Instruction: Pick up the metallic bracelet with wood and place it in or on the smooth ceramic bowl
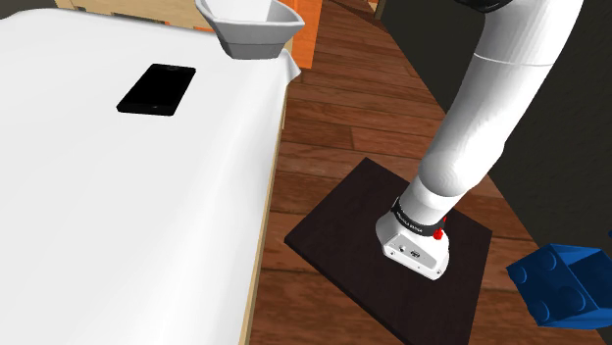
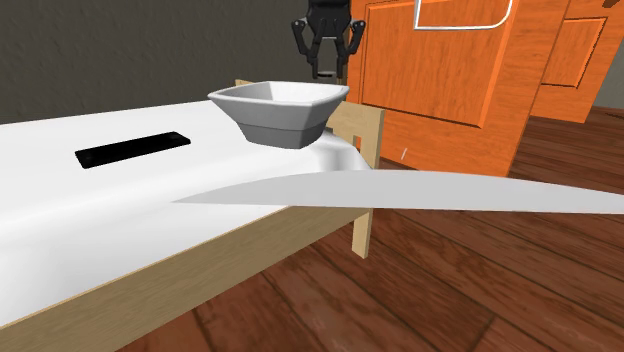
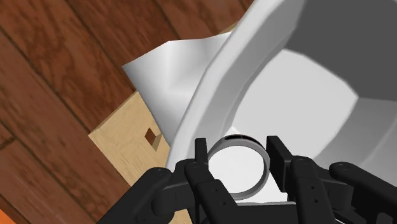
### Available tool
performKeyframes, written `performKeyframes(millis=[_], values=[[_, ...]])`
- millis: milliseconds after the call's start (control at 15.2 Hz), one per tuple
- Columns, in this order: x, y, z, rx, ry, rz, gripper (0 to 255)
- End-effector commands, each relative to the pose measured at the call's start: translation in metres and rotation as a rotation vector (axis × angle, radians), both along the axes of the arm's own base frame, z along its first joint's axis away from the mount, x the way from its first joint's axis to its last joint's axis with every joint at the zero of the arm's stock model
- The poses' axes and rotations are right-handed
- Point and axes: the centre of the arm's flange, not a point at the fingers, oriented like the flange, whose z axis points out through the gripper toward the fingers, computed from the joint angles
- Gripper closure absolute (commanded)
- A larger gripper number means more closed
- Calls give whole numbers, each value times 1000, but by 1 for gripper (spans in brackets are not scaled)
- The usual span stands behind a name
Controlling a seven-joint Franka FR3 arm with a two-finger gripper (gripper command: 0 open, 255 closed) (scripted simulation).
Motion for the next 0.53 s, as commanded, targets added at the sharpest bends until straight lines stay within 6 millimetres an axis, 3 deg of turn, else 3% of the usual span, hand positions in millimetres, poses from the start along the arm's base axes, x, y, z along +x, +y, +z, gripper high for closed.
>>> performKeyframes(millis=[0,132,462], values=[[-1,-1,-11,0,0,0,255],[-1,-1,-24,0,0,0,255],[-1,-1,-24,0,0,0,255]])
